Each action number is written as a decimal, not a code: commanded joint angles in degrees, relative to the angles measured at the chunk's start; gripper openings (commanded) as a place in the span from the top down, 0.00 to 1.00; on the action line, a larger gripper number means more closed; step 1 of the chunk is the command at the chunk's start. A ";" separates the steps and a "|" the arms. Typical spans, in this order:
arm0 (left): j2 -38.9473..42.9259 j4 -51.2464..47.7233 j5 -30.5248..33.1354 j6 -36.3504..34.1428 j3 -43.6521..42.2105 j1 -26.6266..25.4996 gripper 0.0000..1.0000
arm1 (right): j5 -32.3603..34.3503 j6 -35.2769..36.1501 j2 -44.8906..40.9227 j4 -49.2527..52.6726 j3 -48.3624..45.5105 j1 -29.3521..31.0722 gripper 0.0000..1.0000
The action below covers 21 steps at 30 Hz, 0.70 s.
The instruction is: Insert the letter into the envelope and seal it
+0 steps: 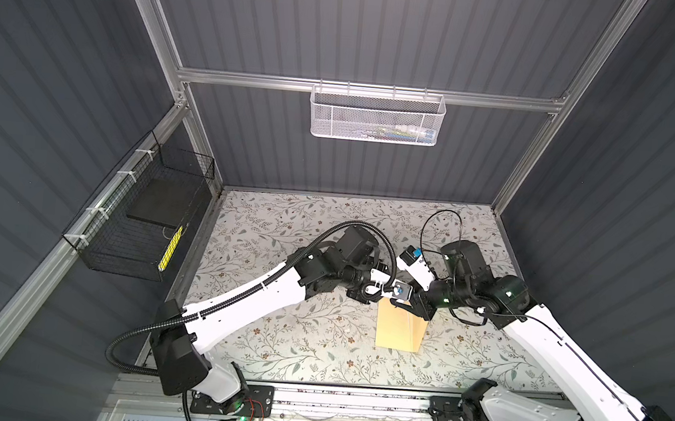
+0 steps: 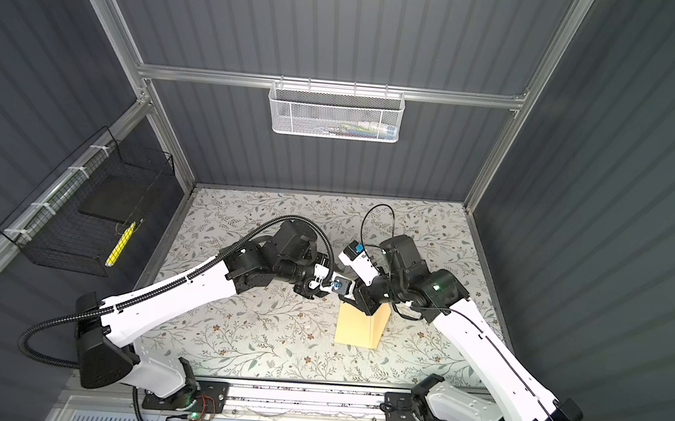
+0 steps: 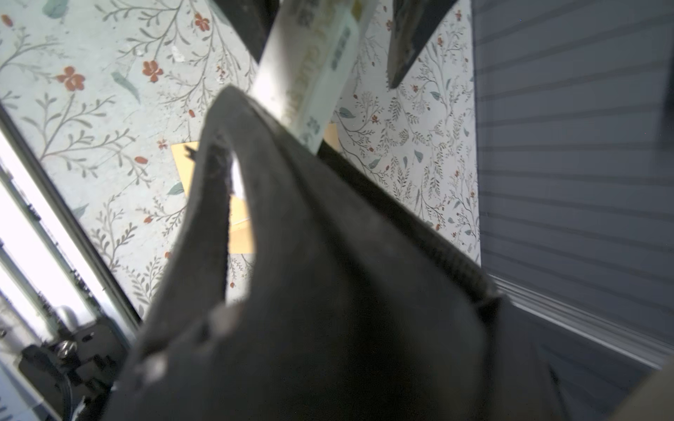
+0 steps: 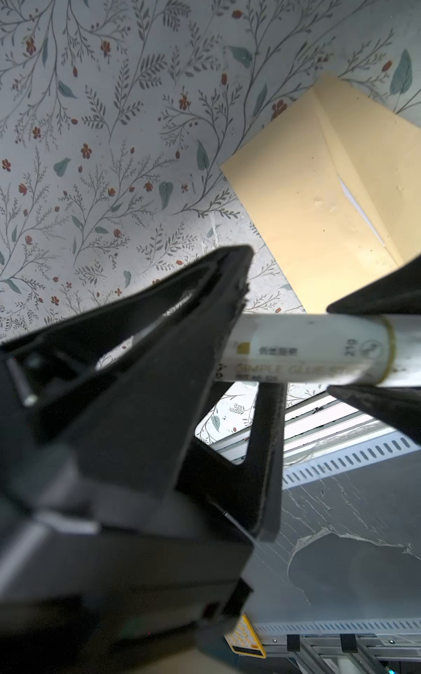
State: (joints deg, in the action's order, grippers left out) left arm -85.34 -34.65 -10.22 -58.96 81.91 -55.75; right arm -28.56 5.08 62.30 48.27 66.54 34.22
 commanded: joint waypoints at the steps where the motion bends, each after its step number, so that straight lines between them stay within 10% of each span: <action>1: -1.04 0.35 0.72 1.19 0.71 -0.60 0.64 | -1.79 -1.07 0.18 -0.46 1.62 0.15 1.00; 9: -1.28 0.94 0.73 3.17 0.38 -1.32 0.85 | -3.58 -3.33 0.06 -2.25 1.27 0.15 0.88; 17: 0.65 7.71 -0.34 10.72 -4.35 -1.31 0.92 | -1.15 -14.00 -4.38 -10.58 -3.75 -1.61 0.26; 21: 1.83 13.71 -1.93 17.27 -7.35 -1.21 0.93 | 1.44 -24.01 -10.58 -18.86 -9.80 -3.74 0.15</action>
State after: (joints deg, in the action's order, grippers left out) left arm -83.02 -27.83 -12.69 -51.29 76.55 -56.75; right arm -27.29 -11.14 55.33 39.27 59.24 30.35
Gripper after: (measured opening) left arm 0.277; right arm 0.842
